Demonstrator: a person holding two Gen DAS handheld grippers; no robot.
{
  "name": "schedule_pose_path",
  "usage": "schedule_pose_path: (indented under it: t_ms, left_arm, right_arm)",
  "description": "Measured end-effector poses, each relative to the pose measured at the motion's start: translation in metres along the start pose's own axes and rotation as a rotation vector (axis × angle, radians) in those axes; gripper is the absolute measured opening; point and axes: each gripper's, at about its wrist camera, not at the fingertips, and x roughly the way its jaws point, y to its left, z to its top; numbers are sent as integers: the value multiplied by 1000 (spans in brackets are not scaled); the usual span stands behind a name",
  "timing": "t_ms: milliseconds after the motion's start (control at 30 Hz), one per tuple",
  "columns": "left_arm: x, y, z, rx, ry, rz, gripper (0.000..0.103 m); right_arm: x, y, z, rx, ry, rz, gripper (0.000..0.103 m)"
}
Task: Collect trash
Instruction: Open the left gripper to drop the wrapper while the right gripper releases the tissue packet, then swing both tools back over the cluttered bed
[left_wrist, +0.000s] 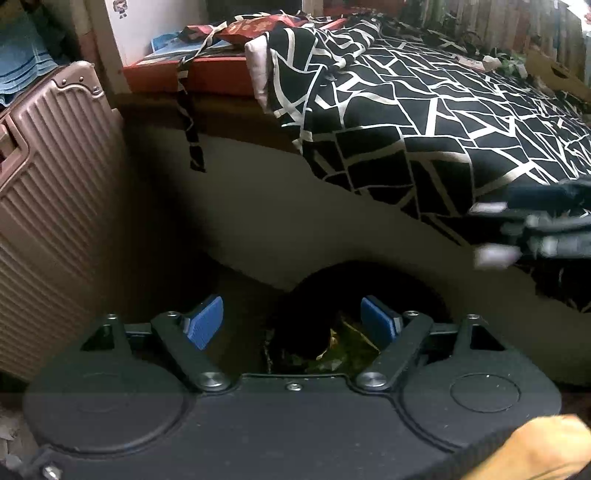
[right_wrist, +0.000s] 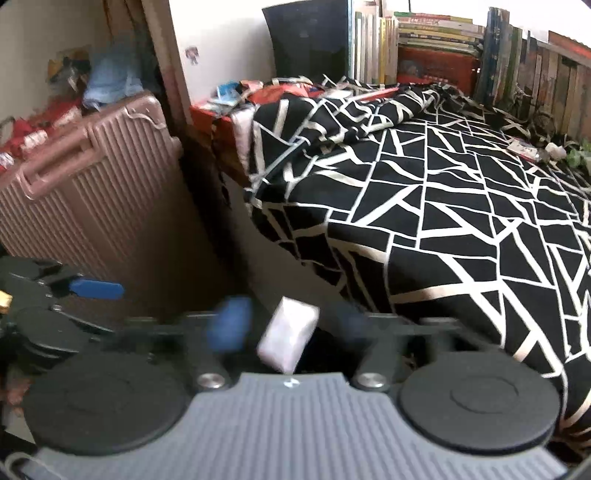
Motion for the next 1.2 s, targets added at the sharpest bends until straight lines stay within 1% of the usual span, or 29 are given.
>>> schedule_pose_path:
  t_ms: [33, 67, 133, 200, 400, 500, 600, 700, 767, 833, 867, 933, 967, 1033, 1067, 1133, 1200]
  left_arm:
    - [0, 0, 0, -2, 5, 2, 80]
    - [0, 0, 1, -7, 6, 6, 80]
    - [-3, 1, 2, -16, -7, 8, 80]
    - [-4, 2, 3, -23, -12, 3, 80]
    - [-9, -3, 7, 7, -12, -31, 80]
    - [-21, -8, 15, 35, -43, -54, 81]
    - [-37, -13, 29, 62, -80, -76, 81]
    - [-56, -16, 47, 57, -119, -93, 81]
    - [-70, -19, 61, 66, -139, -118, 81]
    - [-88, -24, 76, 95, -175, -149, 81]
    - [-96, -27, 83, 112, -197, -164, 82]
    - [-111, -33, 98, 123, -225, -188, 82]
    - [-118, -37, 105, 131, -239, -204, 82]
    - [-134, -46, 121, 162, -274, -231, 82]
    - [-142, -50, 128, 178, -293, -240, 83]
    - [-159, -59, 145, 197, -325, -263, 85]
    - [-174, -67, 164, 208, -336, -300, 86]
  right_arm:
    - [0, 1, 0, -6, -12, -43, 103]
    - [-2, 0, 0, -11, -34, -72, 103]
    - [-5, -2, 0, -22, -44, -74, 103]
    - [-7, -6, -1, -23, -54, -95, 103]
    - [-12, -16, -2, 16, -44, -147, 103]
    - [-22, -21, 1, 38, -68, -155, 103]
    - [-35, -24, 8, 43, -83, -192, 103]
    - [-59, -32, 22, 57, -136, -209, 103]
    - [-77, -39, 34, 81, -161, -202, 103]
    - [-98, -51, 46, 132, -181, -171, 103]
    - [-109, -57, 52, 168, -200, -136, 103]
    - [-130, -74, 63, 262, -229, -31, 103]
    - [-138, -82, 70, 312, -214, -4, 103]
    - [-152, -98, 85, 394, -172, 6, 103]
    - [-160, -106, 91, 412, -179, 3, 103]
    - [-181, -117, 100, 415, -237, -14, 103]
    - [-202, -128, 112, 402, -286, -48, 103]
